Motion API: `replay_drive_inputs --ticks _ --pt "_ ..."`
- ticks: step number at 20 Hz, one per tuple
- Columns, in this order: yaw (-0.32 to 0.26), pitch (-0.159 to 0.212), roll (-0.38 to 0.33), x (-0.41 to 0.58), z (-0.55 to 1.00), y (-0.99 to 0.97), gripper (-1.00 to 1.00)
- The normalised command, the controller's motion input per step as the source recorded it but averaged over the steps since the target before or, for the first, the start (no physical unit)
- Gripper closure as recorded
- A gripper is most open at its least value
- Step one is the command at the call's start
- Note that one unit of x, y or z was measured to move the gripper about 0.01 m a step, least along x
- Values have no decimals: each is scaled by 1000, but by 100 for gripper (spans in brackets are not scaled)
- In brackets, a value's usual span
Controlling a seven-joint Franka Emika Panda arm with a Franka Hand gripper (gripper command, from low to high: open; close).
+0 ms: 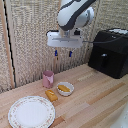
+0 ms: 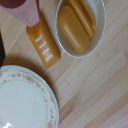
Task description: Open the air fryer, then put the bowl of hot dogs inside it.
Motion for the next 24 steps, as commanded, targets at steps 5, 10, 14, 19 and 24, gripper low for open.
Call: replay_drive_inputs --ticks 5,10,14,19,24 --pt "-213 -29 -192 0 0 -257 -100" --pt "-136 -80 -265 -1 0 -234 -100" --pt "-59 -102 -360 -50 -65 -183 -100" --pt "-57 -88 -375 -117 -150 -175 -100" --pt "-81 -81 -366 -169 -249 -228 -100"
